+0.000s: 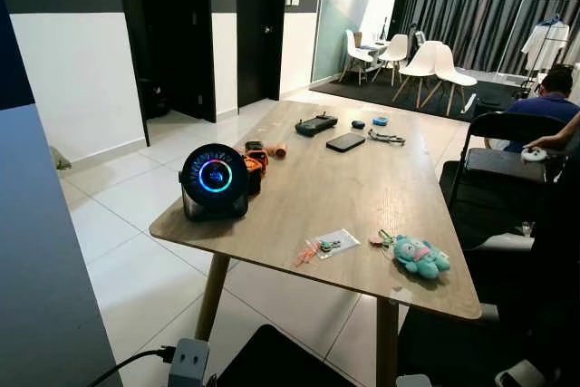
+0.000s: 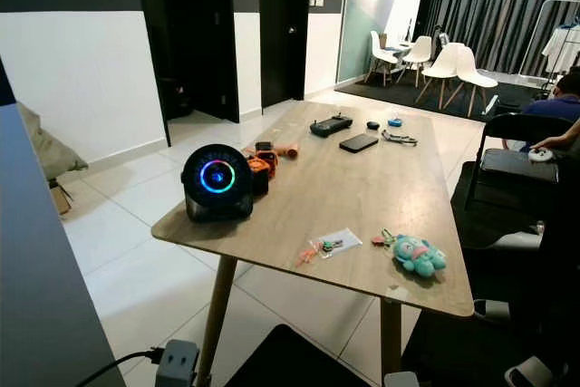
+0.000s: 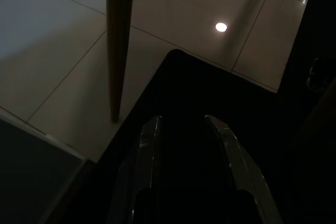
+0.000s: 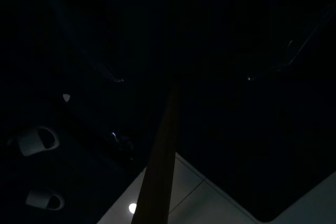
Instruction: Hang keys on a hook
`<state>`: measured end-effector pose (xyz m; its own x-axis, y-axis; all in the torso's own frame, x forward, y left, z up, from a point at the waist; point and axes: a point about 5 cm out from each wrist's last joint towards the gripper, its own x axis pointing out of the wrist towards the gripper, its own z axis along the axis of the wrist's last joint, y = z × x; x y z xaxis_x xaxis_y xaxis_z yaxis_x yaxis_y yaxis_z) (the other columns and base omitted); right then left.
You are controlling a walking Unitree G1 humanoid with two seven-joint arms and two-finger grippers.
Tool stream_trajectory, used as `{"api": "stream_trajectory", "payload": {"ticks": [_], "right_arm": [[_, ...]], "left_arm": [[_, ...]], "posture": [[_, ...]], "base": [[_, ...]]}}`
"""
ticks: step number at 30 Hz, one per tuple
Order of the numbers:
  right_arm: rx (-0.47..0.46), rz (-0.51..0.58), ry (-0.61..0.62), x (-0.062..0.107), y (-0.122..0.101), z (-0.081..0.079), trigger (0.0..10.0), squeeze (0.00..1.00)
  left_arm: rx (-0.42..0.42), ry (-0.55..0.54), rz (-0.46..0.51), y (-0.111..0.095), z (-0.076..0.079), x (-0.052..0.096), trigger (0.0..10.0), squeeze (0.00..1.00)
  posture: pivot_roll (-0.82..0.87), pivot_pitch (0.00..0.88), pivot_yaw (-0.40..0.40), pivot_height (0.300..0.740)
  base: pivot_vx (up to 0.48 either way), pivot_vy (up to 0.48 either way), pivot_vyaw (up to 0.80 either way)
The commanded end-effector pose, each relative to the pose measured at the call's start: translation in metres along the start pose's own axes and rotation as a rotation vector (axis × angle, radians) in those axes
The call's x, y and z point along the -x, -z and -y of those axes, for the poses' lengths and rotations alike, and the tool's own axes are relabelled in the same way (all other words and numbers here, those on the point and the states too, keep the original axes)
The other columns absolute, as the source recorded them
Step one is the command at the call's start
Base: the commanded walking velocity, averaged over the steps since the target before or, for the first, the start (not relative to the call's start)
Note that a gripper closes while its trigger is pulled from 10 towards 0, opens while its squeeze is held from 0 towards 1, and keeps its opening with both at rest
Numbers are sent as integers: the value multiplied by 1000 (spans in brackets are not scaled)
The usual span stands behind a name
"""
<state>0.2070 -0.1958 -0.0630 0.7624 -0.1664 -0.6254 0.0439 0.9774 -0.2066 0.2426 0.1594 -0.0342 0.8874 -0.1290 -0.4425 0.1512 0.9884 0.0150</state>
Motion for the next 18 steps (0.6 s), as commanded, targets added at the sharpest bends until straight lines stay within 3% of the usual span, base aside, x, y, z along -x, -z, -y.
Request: {"api": "stream_trajectory", "payload": {"ticks": [1, 18], "right_arm": [[8, -12, 12, 0, 3, 5, 10000, 0], [10, -7, 12, 1, 2, 5, 10000, 0]], "left_arm": [[17, -5, -5, 2, 0, 1, 10000, 0], [20, 4, -13, 3, 0, 1, 10000, 0]], "posture": [[12, 0, -24, 740], [9, 0, -20, 740]], "base": [[0, 0, 0], [0, 0, 0]]}}
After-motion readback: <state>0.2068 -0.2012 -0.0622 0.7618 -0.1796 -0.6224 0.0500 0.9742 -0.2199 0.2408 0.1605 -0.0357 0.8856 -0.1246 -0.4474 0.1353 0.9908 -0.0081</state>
